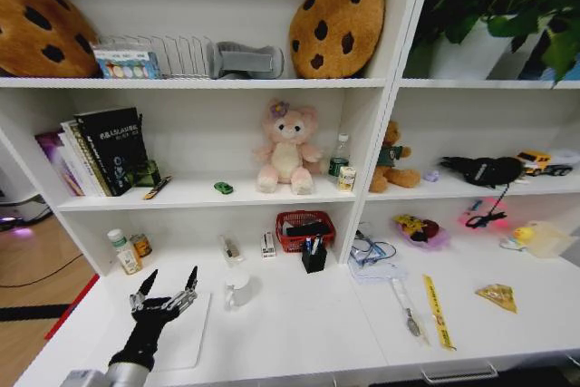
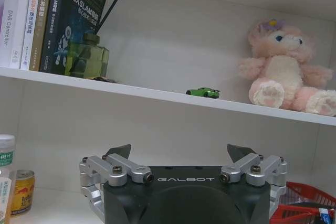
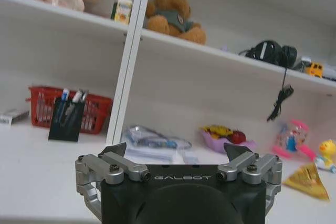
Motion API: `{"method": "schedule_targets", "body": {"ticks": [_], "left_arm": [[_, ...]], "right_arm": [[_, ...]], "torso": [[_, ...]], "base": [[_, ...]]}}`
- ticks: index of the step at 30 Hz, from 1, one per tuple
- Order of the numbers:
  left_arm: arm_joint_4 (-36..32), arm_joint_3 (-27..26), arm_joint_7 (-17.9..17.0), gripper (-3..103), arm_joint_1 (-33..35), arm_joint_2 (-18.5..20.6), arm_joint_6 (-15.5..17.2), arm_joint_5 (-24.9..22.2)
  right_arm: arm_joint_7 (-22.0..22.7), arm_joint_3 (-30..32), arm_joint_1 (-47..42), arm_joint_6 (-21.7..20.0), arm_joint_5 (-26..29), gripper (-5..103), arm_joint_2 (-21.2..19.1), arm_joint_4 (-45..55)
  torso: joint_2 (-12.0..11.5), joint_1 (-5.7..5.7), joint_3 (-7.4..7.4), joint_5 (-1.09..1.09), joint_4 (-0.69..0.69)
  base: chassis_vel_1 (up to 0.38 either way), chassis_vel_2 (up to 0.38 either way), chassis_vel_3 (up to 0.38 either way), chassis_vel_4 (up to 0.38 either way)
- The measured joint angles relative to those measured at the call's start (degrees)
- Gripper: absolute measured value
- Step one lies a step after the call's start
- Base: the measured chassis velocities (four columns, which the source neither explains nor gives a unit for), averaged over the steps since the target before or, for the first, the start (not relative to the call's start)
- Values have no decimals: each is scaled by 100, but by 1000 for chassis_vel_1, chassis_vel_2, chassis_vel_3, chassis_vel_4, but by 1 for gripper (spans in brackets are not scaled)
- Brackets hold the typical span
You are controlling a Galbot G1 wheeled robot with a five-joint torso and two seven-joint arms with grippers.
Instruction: Organize the objects on the table.
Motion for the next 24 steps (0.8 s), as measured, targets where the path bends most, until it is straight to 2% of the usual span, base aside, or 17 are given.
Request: {"method": "schedule_targets", "body": {"ticks": [5, 7, 8, 10, 11, 12, 14, 18, 24], "left_arm": [[0, 0, 0, 100, 0, 0, 0, 0], [-1, 0, 0, 100, 0, 1, 0, 0], [-1, 0, 0, 100, 0, 1, 0, 0], [0, 0, 0, 100, 0, 0, 0, 0], [0, 0, 0, 100, 0, 0, 0, 0], [0, 0, 0, 100, 0, 1, 0, 0], [0, 0, 0, 100, 0, 0, 0, 0], [0, 0, 0, 100, 0, 0, 0, 0], [0, 0, 0, 100, 0, 0, 0, 0]], "right_arm": [[-112, 222, 181, -399, 356, 100, -286, 578], [-281, 511, 532, -951, 998, 100, -980, 1008], [-281, 511, 532, -951, 998, 100, -980, 1008], [-463, 715, 755, -1383, 1627, 100, -1539, 1283], [-463, 715, 755, -1383, 1627, 100, -1539, 1283], [-686, 803, 932, -1652, 2157, 100, -1877, 1406], [-932, 856, 1226, -1947, 2672, 100, -2215, 1475], [-1128, 843, 1592, -2181, 2951, 100, -2468, 1460], [-1185, 723, 1819, -2265, 2953, 100, -2479, 1388]], "torso": [[0, 0, 0, 2, -3], [0, 0, 1, 4, 0], [0, 0, 1, 4, 0], [-1, 0, 1, 2, 3], [-1, 0, 1, 2, 3], [-1, 0, 1, 3, 0], [-1, 0, 1, 3, 0], [-1, 0, 1, 2, 0], [-1, 0, 1, 2, -2]], "base": [[0, 0, 0, 0], [0, 0, 0, 0], [0, 0, 0, 0], [0, 0, 0, 0], [0, 0, 0, 0], [0, 0, 0, 0], [0, 0, 0, 0], [0, 0, 0, 0], [0, 0, 0, 0]]}}
